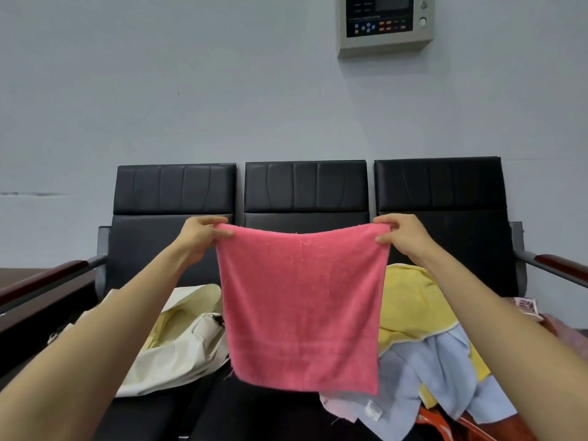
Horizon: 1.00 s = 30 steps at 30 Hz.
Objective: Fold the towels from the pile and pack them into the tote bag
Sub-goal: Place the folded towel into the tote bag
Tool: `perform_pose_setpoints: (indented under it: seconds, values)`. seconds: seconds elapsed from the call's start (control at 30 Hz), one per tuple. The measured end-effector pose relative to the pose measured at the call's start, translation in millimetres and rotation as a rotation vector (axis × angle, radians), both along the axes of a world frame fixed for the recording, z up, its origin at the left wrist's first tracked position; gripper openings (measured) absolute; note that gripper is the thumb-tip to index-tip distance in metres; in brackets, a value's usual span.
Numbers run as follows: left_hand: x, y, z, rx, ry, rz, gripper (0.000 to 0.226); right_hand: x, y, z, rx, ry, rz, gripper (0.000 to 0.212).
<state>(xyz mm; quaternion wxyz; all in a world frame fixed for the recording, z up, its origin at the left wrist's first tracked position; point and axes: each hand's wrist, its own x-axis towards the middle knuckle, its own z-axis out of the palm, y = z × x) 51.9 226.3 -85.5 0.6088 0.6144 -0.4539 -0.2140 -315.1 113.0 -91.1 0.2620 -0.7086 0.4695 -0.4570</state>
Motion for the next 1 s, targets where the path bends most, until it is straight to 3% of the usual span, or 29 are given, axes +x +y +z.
perform_pose_setpoints:
  seconds: [0.13, 0.27, 0.4, 0.7, 1.0]
  values:
    - [-5.2, -4.9, -4.2, -0.018, -0.38, 0.207, 0.03, 9.7, -0.2, -0.2, -0.2, 0.07, -0.128, 0.025]
    - [-10.7, 1.2, -4.9, -0.095, -0.544, 0.341, 0.016, 12.9, 5.3, -6.1, -0.326, 0.107, -0.26, 0.012]
    - [-12.7, 16.5, -6.9, -0.135, -0.536, 0.316, 0.008, 7.2, 17.7, -12.1, -0.32, 0.085, -0.268, 0.002]
    - [-7.2, 41.0, -7.3, -0.114, -0.465, 0.259, 0.017, 1.0, 42.8, -2.6, -0.245, -0.029, -0.187, 0.003]
    - [0.3, -17.4, -75.6, 0.043, -0.25, 0.203, 0.005, 11.9, -15.4, -70.5, 0.046, -0.076, -0.118, 0.011]
